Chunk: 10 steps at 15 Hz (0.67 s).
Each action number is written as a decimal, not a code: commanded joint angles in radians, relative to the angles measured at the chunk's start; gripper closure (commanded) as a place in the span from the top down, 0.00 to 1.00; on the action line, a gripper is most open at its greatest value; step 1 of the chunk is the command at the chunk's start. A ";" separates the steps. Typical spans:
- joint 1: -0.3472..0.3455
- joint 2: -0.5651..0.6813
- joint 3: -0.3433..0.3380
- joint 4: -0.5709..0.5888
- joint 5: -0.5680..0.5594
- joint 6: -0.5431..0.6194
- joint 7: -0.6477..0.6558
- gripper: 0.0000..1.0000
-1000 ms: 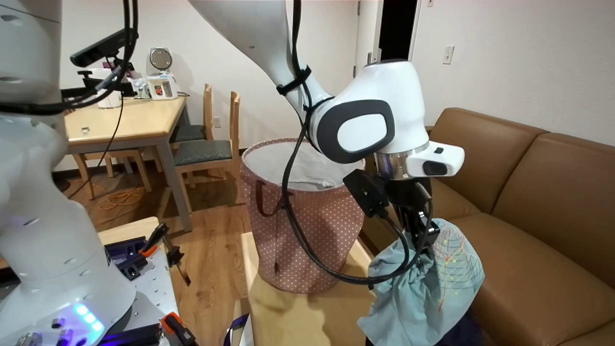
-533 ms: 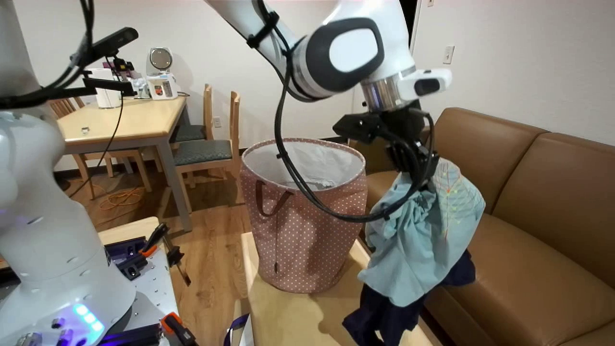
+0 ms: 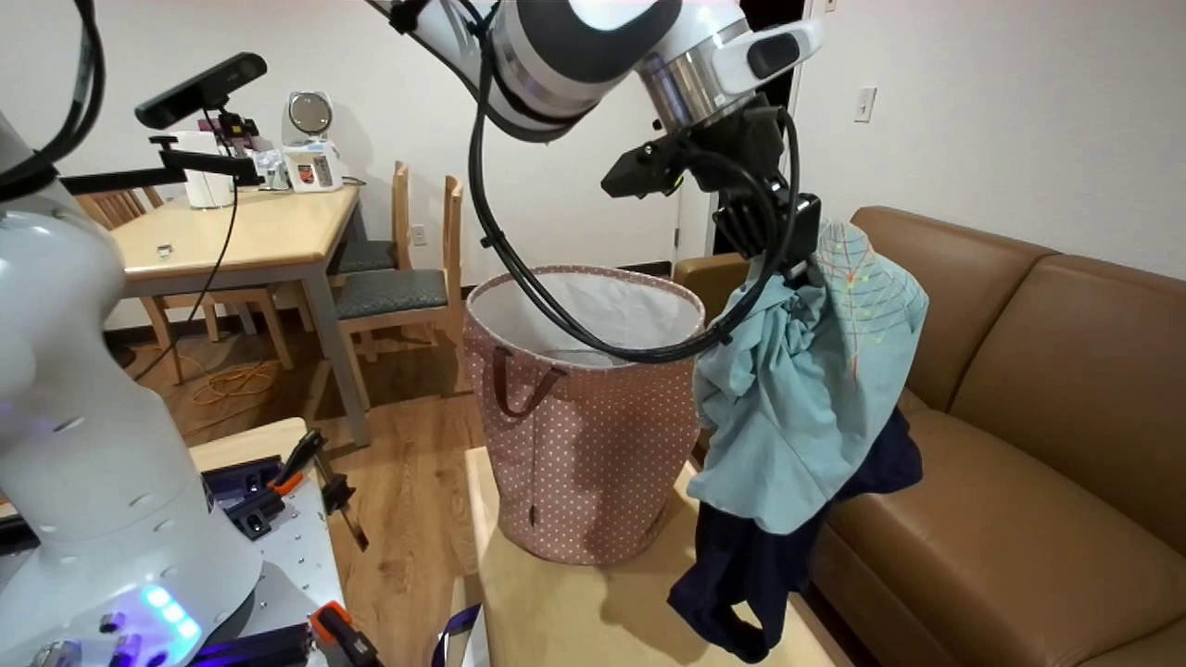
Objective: Pick up the clothes from the table and put them in the laundry bag
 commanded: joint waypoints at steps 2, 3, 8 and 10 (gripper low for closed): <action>-0.054 -0.003 0.061 0.001 0.036 -0.032 -0.038 0.09; -0.051 -0.022 0.076 -0.004 0.063 -0.088 -0.082 0.09; -0.022 -0.179 0.159 -0.018 0.137 -0.350 -0.233 0.09; -0.003 -0.248 0.198 -0.010 0.155 -0.441 -0.276 0.09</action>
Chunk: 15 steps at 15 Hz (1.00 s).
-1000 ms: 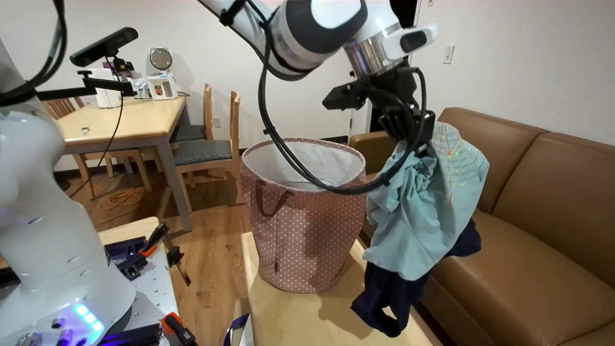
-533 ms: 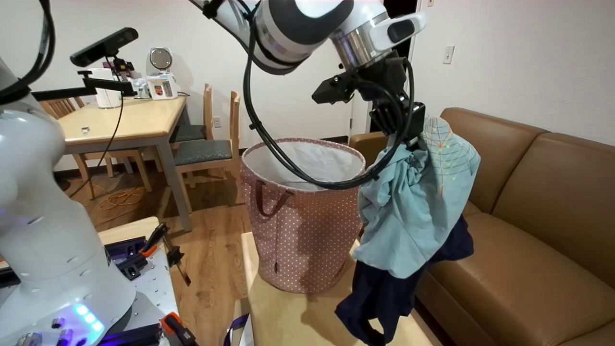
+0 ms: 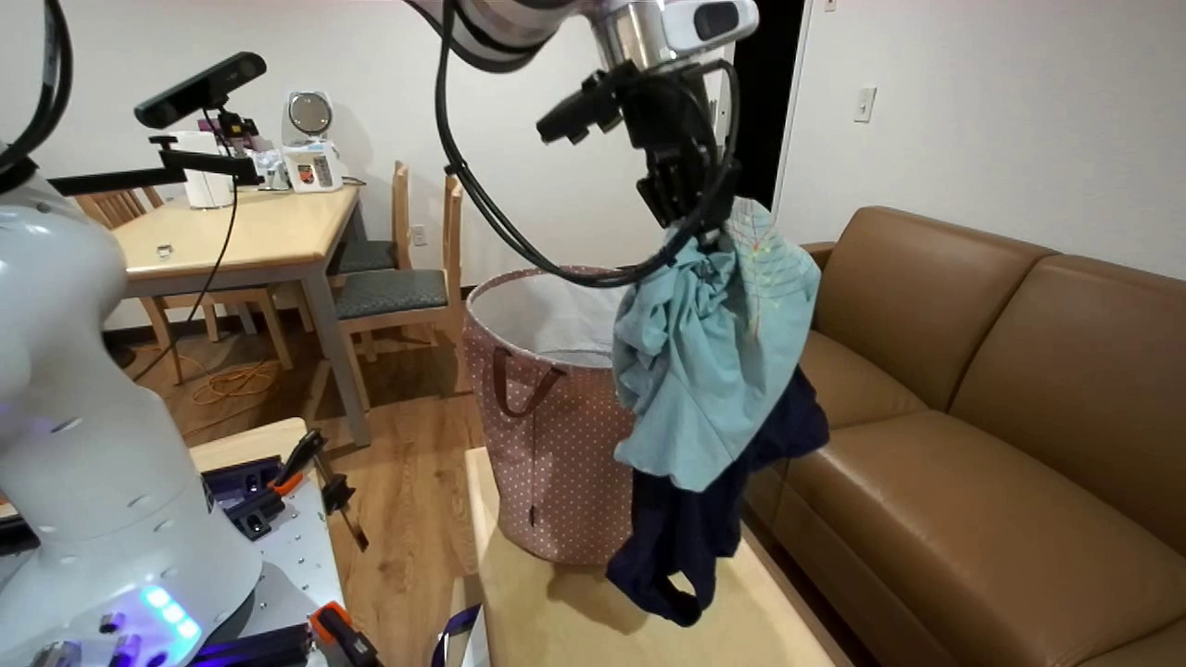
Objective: Pick up the clothes from the table and put them in the laundry bag
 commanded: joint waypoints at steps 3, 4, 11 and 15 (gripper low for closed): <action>0.065 -0.227 0.103 0.015 0.073 -0.275 -0.180 0.09; 0.081 -0.254 0.121 0.024 0.072 -0.317 -0.202 0.08; 0.133 -0.355 0.219 0.095 0.030 -0.434 -0.164 0.09; 0.136 -0.363 0.220 0.087 0.031 -0.437 -0.164 0.17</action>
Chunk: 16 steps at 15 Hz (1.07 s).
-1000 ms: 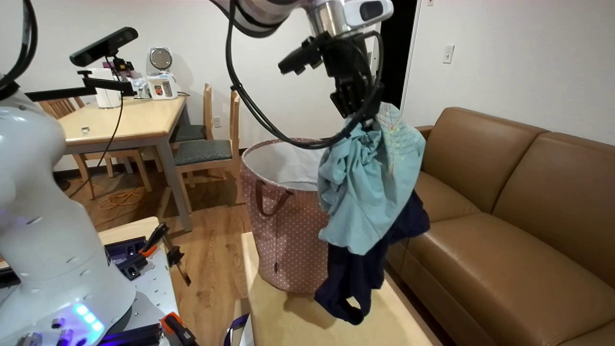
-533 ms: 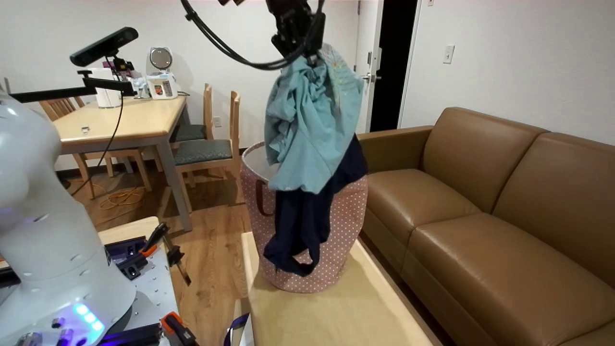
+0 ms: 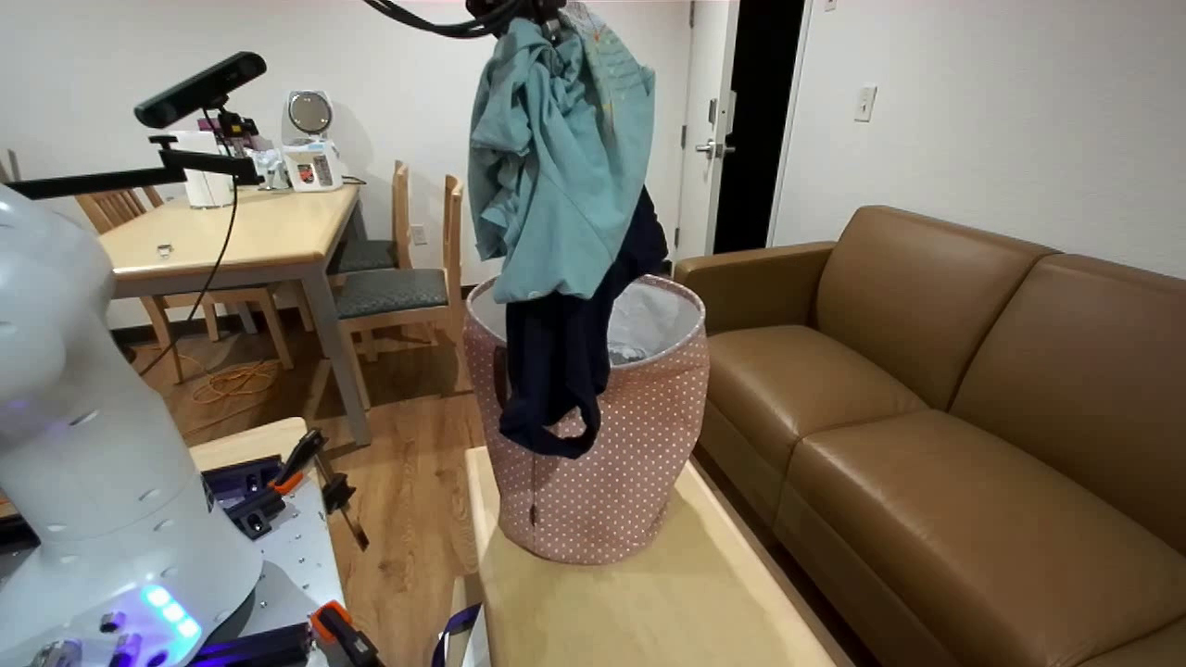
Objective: Pick up the clothes from the table and put them in the laundry bag
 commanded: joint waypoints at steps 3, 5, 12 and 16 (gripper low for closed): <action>0.005 0.011 -0.003 0.016 0.009 -0.003 0.006 0.08; 0.009 -0.005 0.015 0.067 0.008 -0.028 0.013 0.08; 0.072 0.014 0.103 0.200 -0.009 0.193 0.000 0.08; 0.123 0.111 0.110 0.166 0.031 0.444 -0.018 0.08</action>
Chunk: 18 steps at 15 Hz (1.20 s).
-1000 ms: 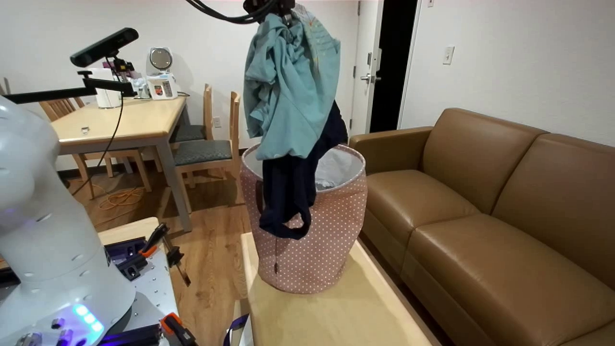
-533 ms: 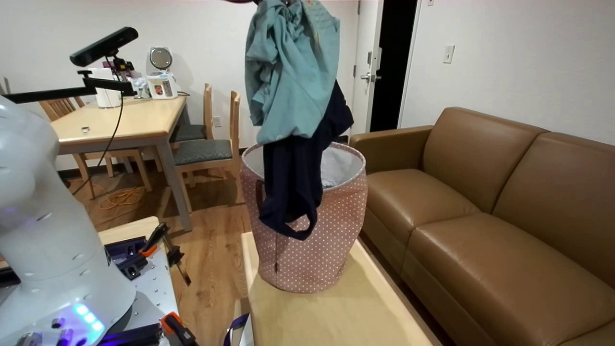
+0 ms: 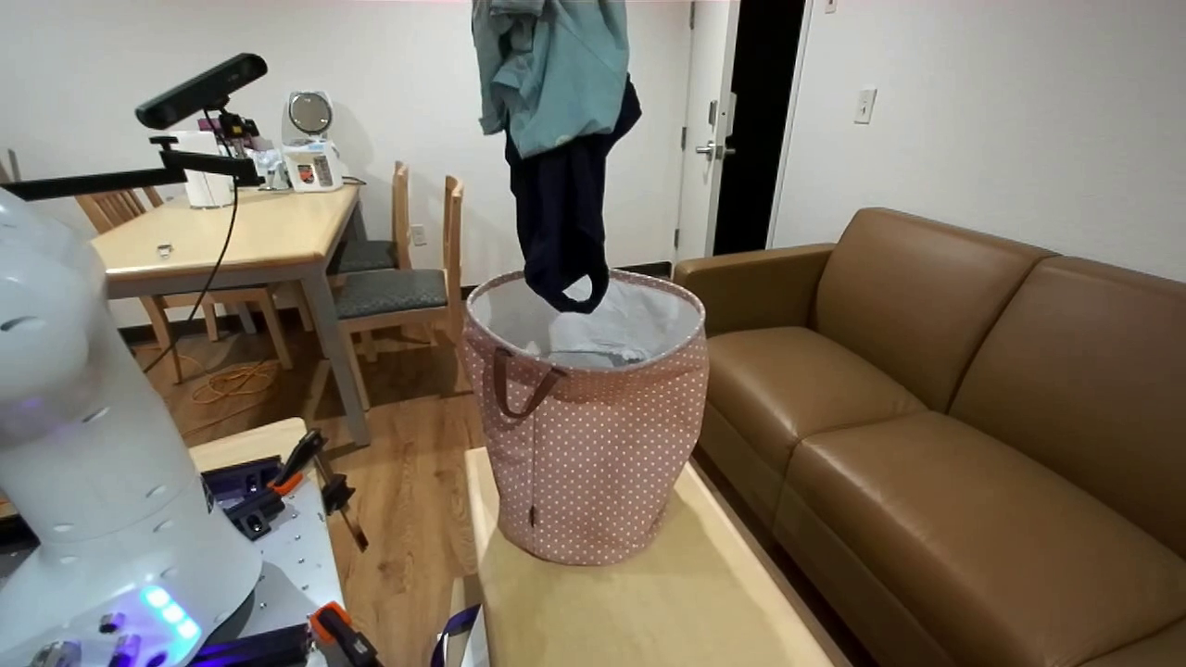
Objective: Pick up the clothes from the table and put them in the laundry bag
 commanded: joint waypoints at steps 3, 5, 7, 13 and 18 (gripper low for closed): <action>0.038 0.187 -0.011 -0.040 0.065 0.196 -0.018 0.08; 0.015 0.245 0.001 -0.070 0.055 0.142 0.017 0.08; -0.007 0.282 0.005 -0.104 0.028 0.084 0.071 0.08; 0.013 0.359 -0.012 -0.156 0.129 -0.094 0.062 0.08; 0.030 0.402 0.002 -0.164 0.125 -0.069 0.077 0.17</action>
